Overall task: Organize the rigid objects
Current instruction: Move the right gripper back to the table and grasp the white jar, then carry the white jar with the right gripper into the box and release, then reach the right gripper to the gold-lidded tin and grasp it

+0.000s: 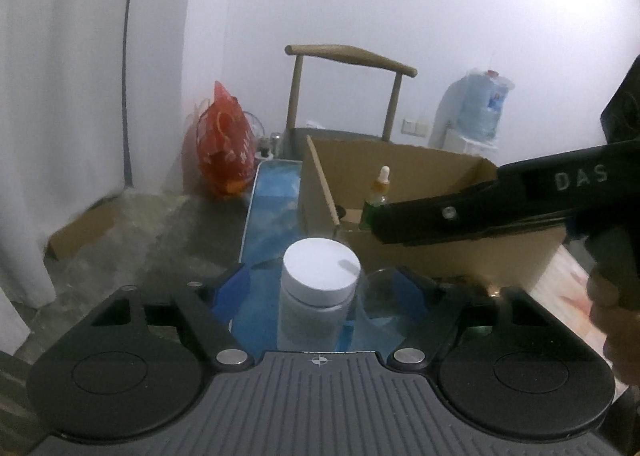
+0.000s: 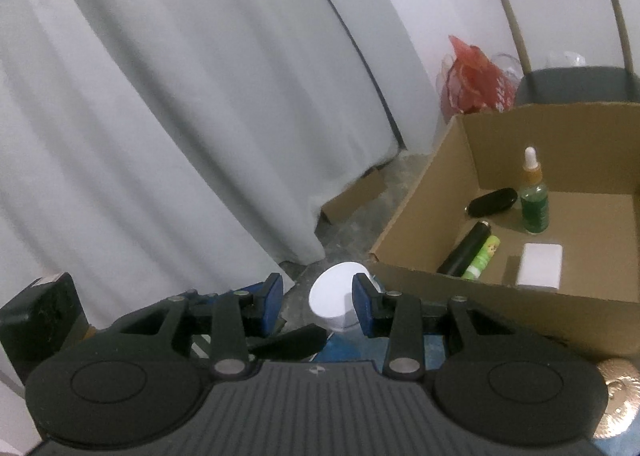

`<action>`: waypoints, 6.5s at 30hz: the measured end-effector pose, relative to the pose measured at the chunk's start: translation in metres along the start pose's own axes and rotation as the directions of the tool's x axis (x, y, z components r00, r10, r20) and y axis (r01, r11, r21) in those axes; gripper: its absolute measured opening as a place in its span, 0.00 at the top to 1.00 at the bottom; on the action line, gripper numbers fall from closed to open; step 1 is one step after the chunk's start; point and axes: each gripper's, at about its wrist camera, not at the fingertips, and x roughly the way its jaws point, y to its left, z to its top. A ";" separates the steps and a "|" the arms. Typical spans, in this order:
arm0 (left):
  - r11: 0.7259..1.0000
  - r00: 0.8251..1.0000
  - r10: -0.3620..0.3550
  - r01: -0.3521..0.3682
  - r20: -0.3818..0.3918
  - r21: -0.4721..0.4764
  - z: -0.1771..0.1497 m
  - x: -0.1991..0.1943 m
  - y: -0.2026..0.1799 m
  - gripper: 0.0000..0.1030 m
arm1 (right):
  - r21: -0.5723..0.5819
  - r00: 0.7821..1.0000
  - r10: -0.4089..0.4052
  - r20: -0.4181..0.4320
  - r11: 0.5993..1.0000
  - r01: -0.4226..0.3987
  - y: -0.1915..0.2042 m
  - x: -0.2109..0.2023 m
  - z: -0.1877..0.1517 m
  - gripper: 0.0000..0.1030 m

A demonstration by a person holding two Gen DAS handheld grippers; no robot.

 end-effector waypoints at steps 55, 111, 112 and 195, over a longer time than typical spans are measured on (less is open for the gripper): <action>0.998 0.997 0.057 -0.057 -0.053 0.001 -0.003 0.009 0.003 0.49 | 0.070 0.997 -0.016 -0.079 0.997 0.021 0.003 0.046 -0.001 0.63; 0.964 0.962 -0.031 0.102 -0.273 0.247 0.125 0.212 -0.156 0.49 | 0.303 0.975 -0.213 0.059 0.934 0.186 -0.202 -0.016 0.117 0.62; 0.962 0.960 -0.020 0.094 -0.281 0.254 0.124 0.217 -0.155 0.49 | 0.317 0.977 -0.208 0.052 0.931 0.181 -0.207 -0.012 0.118 0.62; 0.829 0.966 -0.085 0.204 -0.242 0.521 -0.049 0.107 -0.218 0.27 | 0.456 0.975 -0.131 0.181 0.890 0.035 -0.192 -0.093 -0.103 0.62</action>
